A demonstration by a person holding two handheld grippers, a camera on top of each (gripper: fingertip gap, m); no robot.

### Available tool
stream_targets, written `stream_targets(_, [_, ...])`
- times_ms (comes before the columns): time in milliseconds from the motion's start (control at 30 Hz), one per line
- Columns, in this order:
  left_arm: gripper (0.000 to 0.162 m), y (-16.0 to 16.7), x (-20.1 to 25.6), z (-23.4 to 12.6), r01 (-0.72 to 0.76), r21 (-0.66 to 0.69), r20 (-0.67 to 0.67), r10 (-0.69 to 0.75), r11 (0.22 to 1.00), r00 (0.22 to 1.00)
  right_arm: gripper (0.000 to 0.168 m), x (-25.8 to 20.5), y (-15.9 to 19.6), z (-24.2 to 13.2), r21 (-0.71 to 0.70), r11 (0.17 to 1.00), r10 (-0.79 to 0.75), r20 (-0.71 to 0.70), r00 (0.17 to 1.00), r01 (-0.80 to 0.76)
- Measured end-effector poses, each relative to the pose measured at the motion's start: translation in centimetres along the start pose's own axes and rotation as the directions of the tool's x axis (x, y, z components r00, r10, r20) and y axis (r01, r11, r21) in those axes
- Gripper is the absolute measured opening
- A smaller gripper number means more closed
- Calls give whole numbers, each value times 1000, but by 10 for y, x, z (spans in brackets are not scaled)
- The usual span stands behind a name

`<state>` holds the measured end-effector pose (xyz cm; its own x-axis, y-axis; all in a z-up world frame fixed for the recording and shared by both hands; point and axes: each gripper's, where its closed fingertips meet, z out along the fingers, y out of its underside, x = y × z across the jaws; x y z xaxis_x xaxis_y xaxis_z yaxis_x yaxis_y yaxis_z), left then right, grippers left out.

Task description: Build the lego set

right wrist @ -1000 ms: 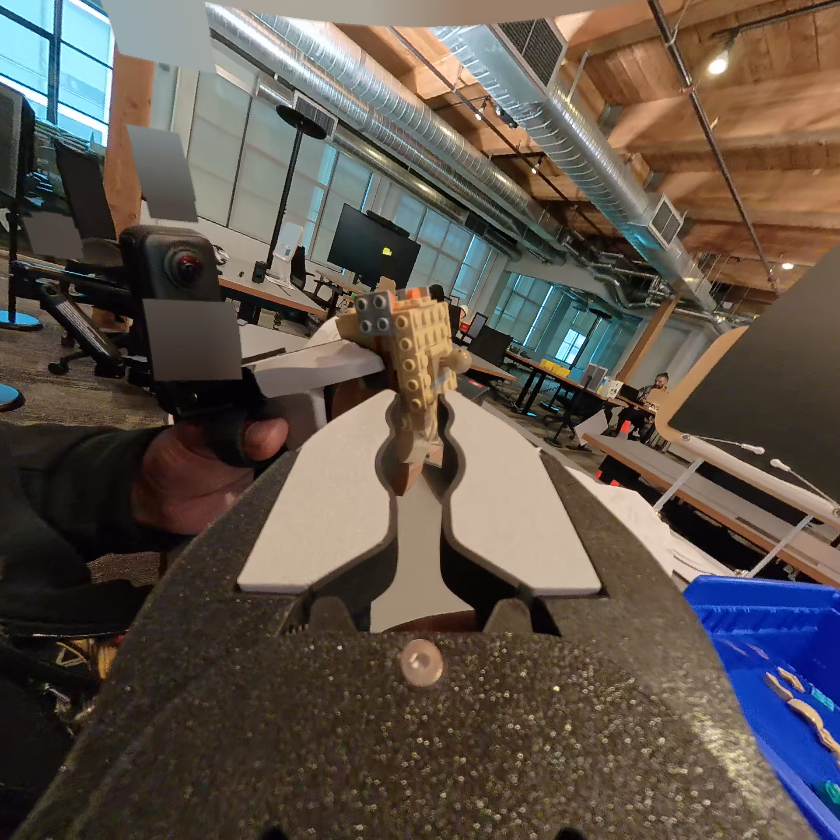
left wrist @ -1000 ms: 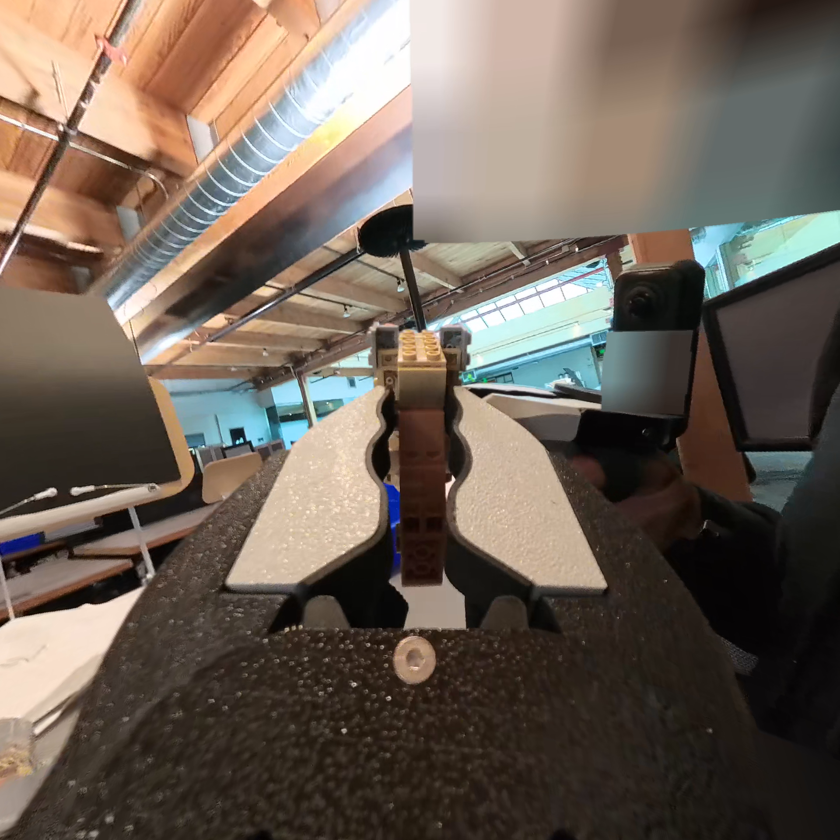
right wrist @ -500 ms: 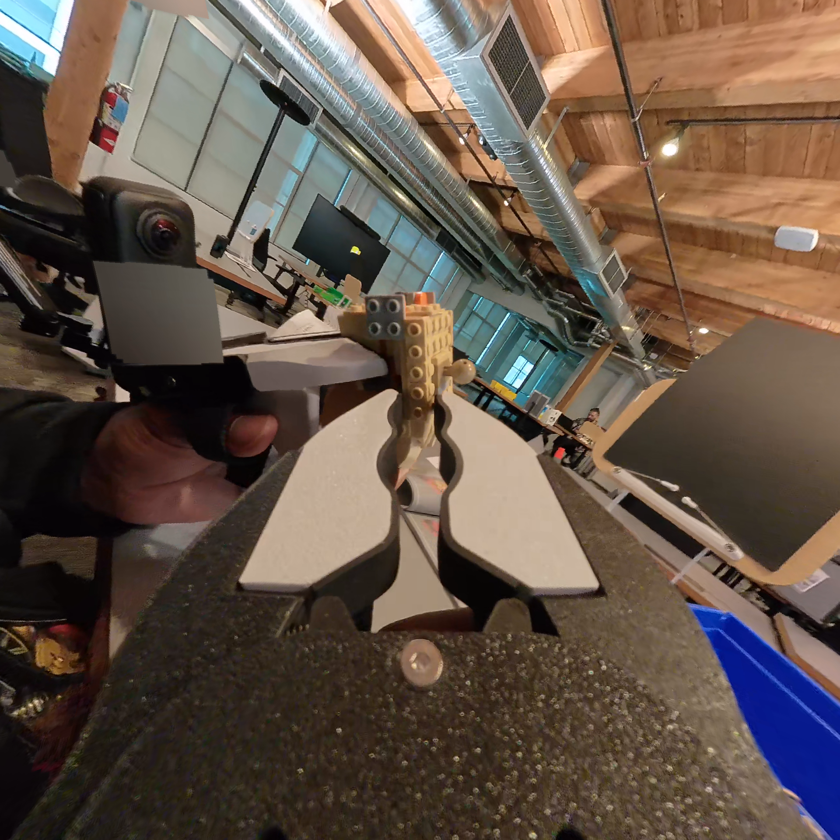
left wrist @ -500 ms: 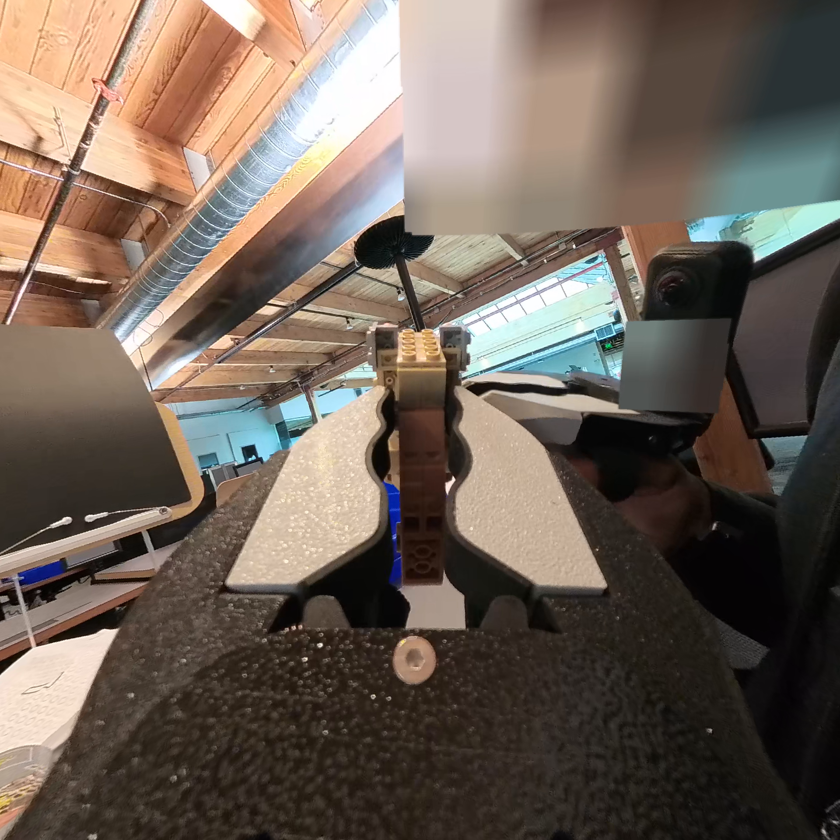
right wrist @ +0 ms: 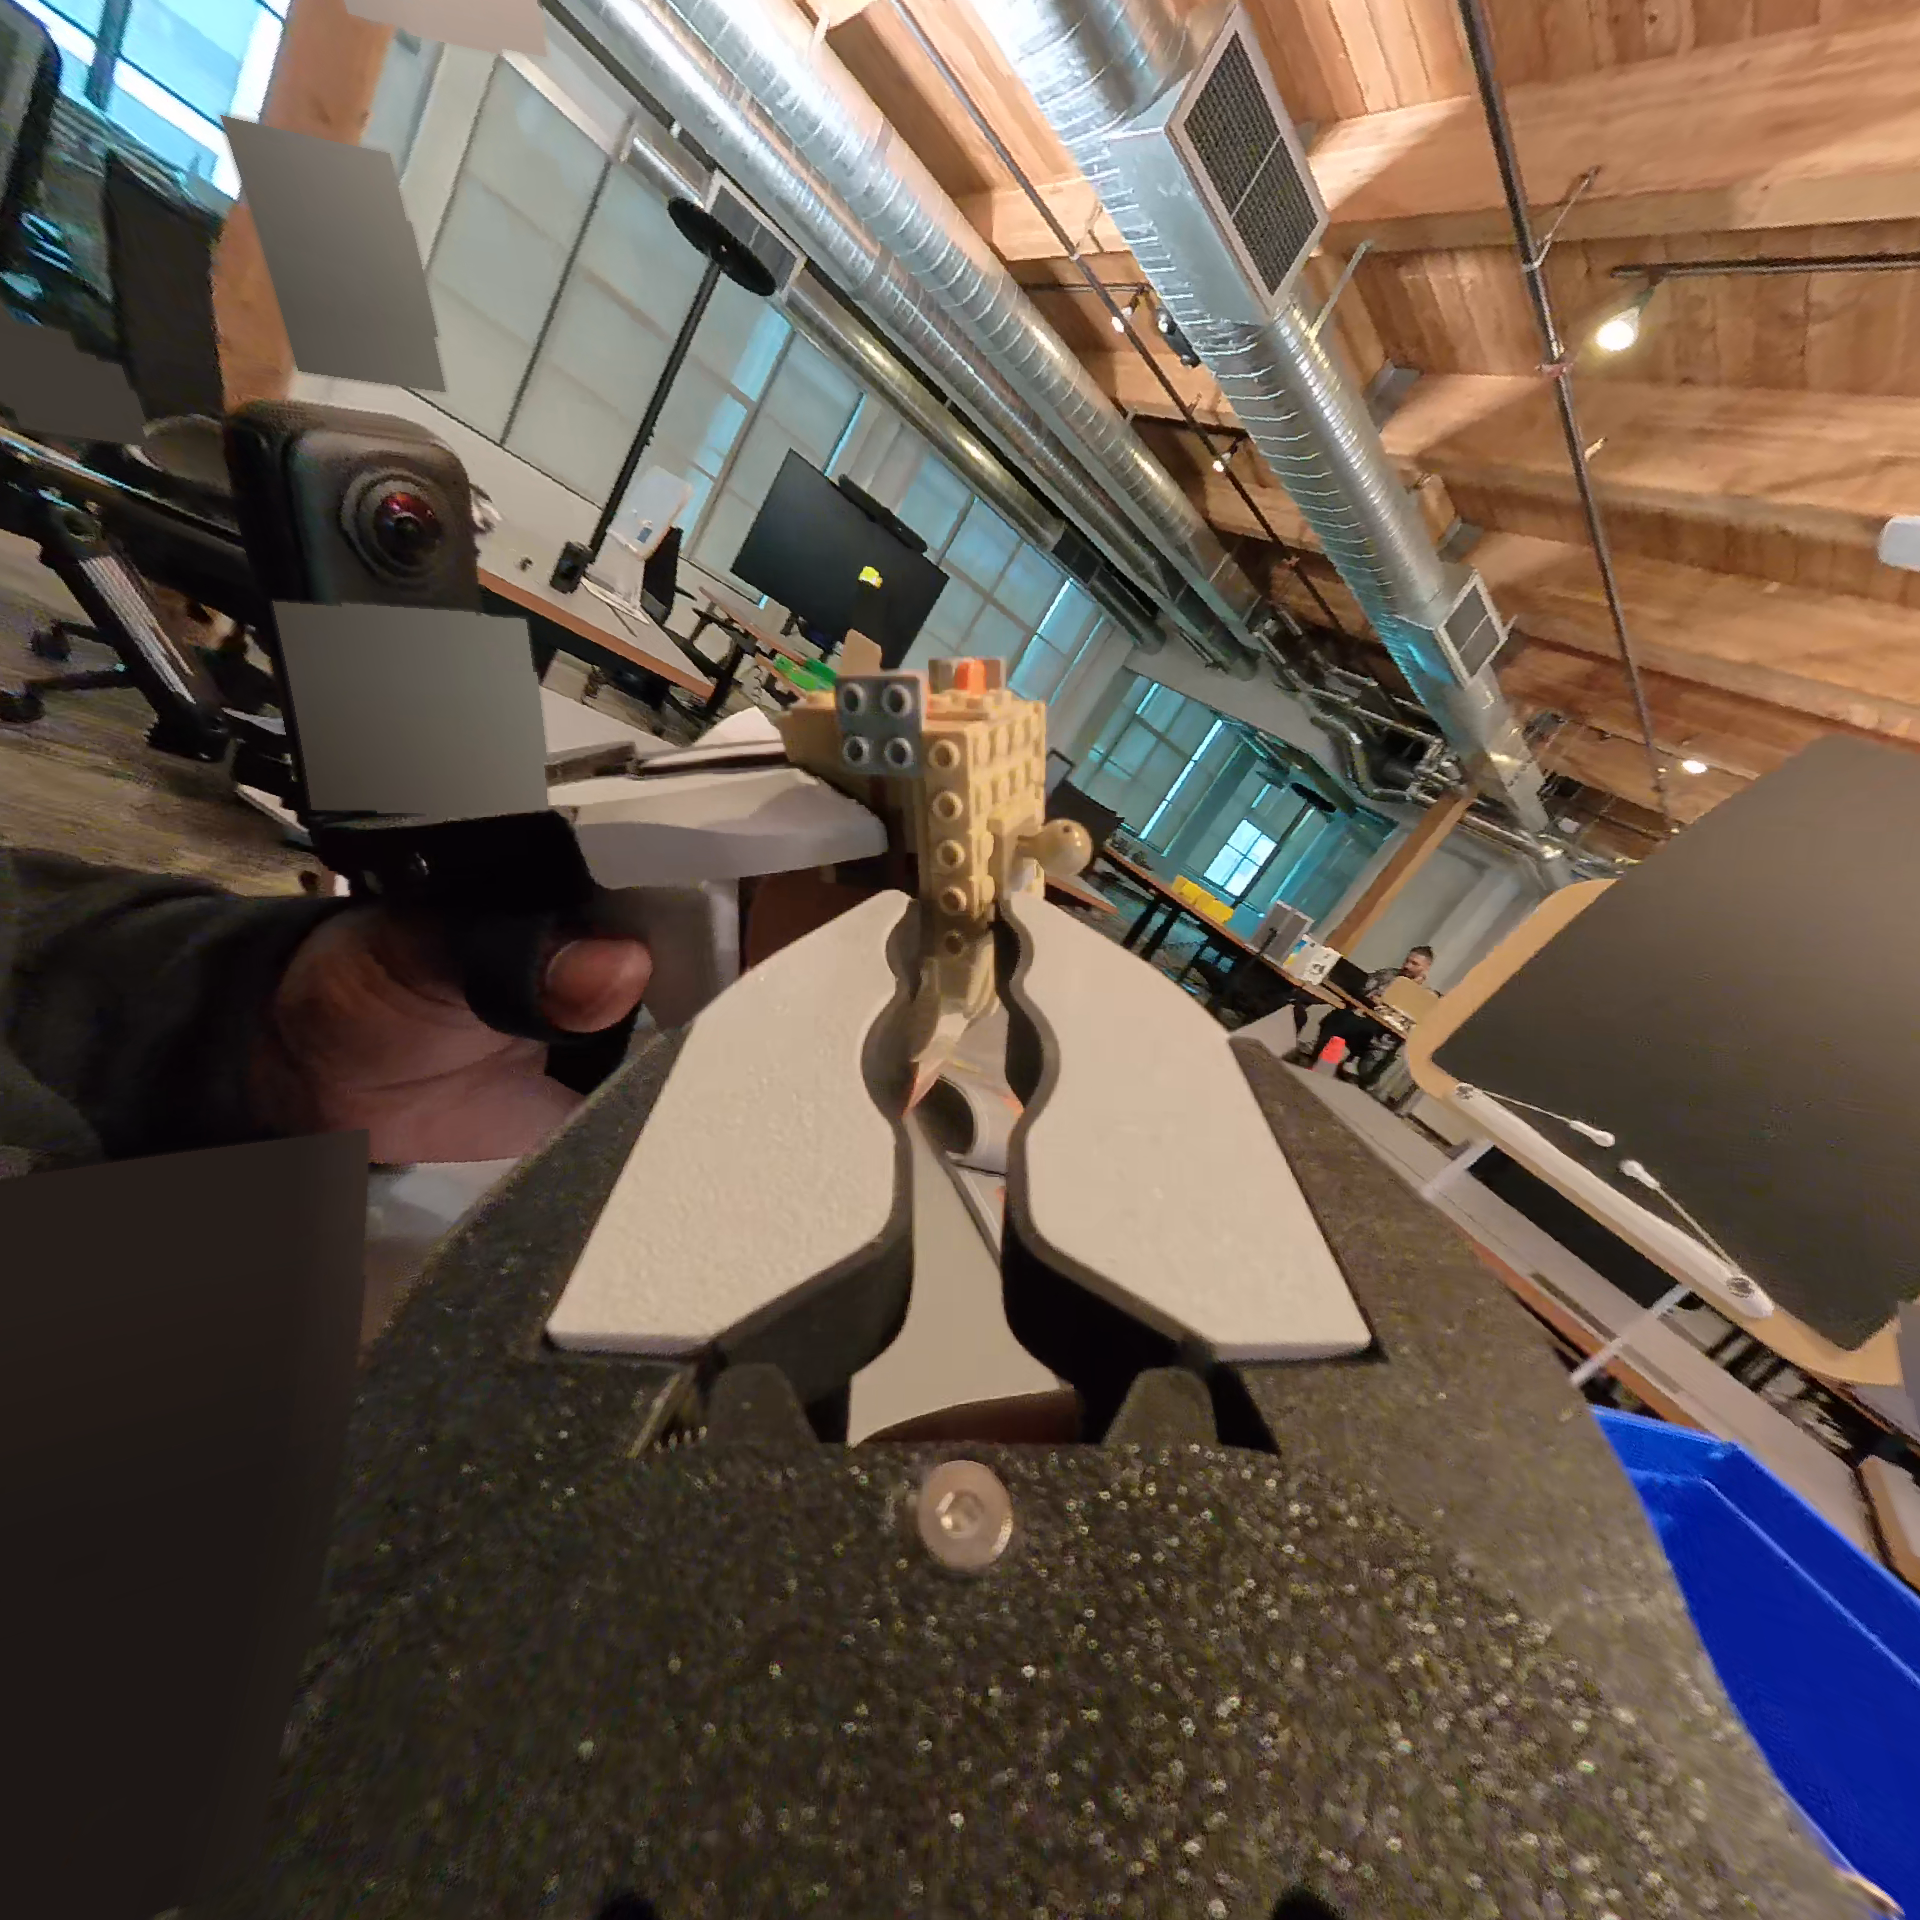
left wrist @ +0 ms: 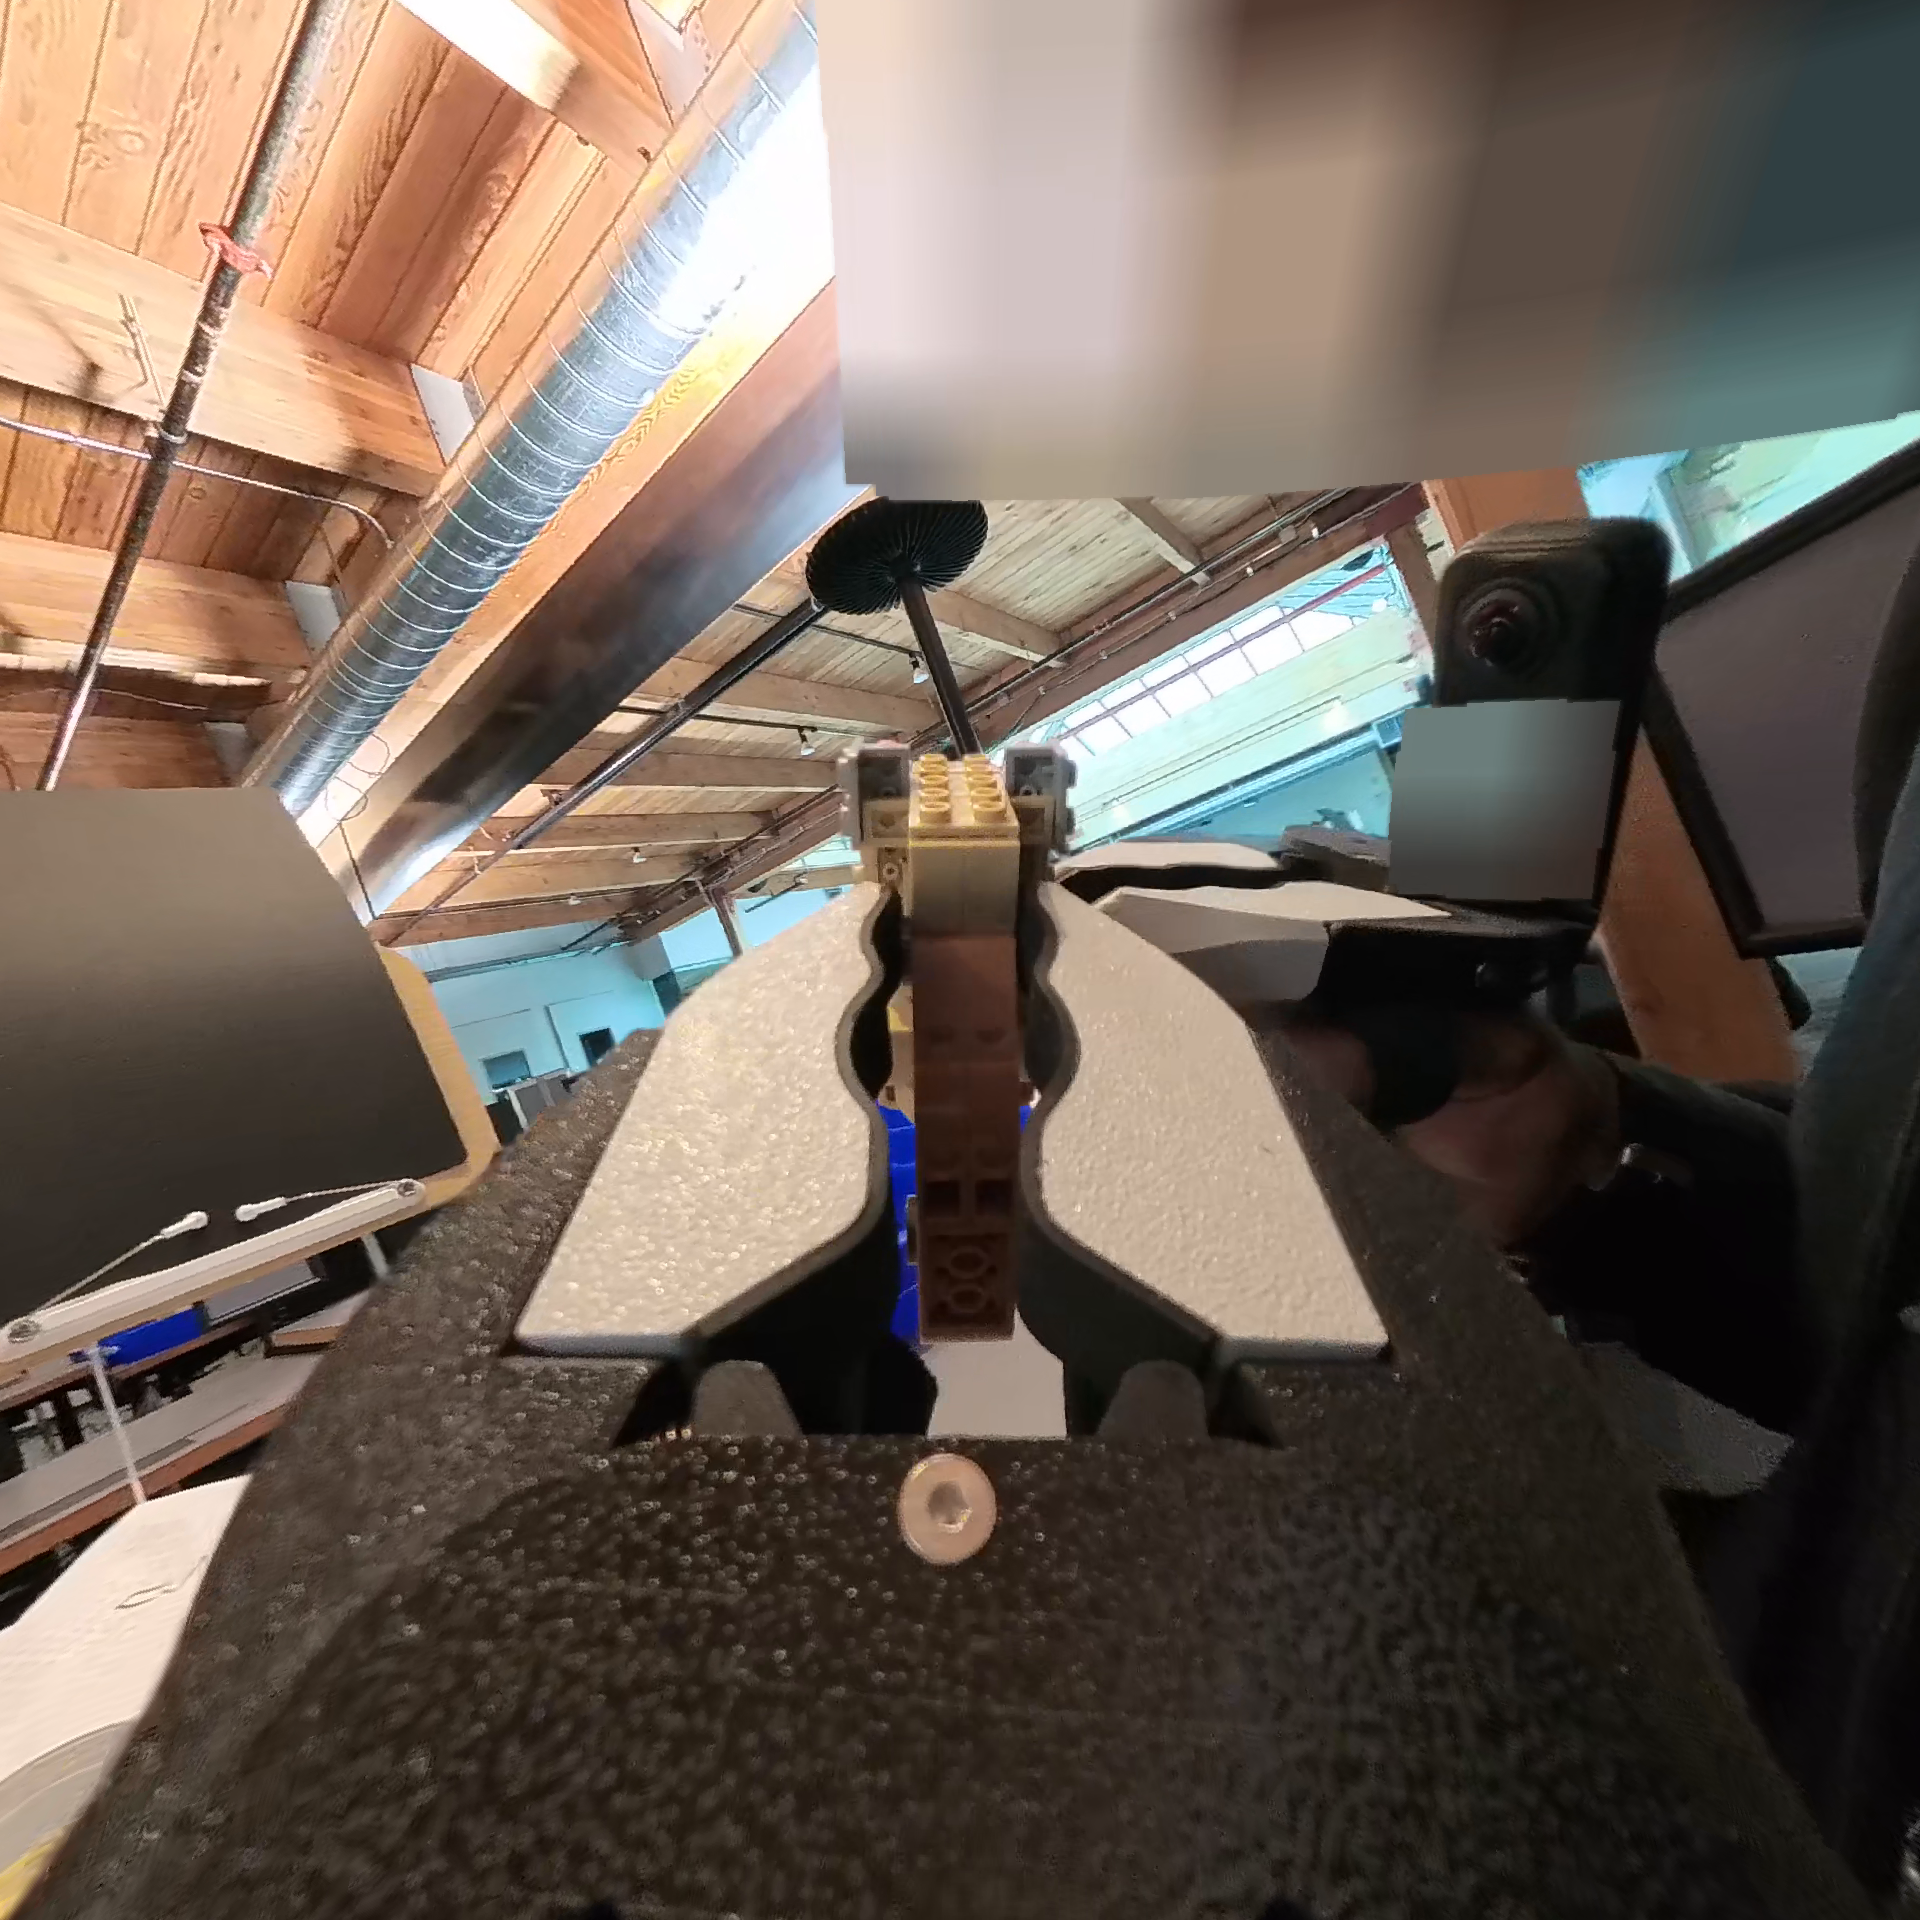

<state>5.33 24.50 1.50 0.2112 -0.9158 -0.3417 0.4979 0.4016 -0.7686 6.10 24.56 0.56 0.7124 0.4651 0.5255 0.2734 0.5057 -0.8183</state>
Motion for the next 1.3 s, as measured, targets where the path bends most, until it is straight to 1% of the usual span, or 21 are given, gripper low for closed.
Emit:
stream_targets(133, [21, 1, -2, -1, -35, -15, 15, 35, 999, 999, 12, 1, -2, -4, 15, 1000, 9, 21, 1000, -10])
stream_targets(300, [21, 3, -6, -3, -39, -36, 12, 39, 999, 999, 13, -3, -3, -6, 5, 999, 37, 98, 994, -38])
stream_targets(467, [21, 6, -4, -3, -16, -51, -9, 16, 999, 1000, 27, -8, 0, -6, -30, 996, 82, 173, 981, -78])
stream_targets(500, [21, 7, -3, -3, -19, -56, -15, 18, 998, 1000, 26, -7, 0, -6, -30, 997, 81, 165, 983, -77])
stream_targets(667, [21, 8, 1, -2, -33, -62, -26, 32, 998, 999, 11, -3, -3, -5, -11, 999, 45, 115, 992, -44])
stream_targets(1133, [21, 8, 3, -2, 1, -64, -34, -3, 998, 999, 9, -3, -3, -6, 7, 1000, 4, 77, 997, -4])
stream_targets(1300, [21, 8, 5, -3, 3, -67, -44, -6, 998, 999, 8, -4, -2, -7, 4, 1000, 8, 98, 995, -8])
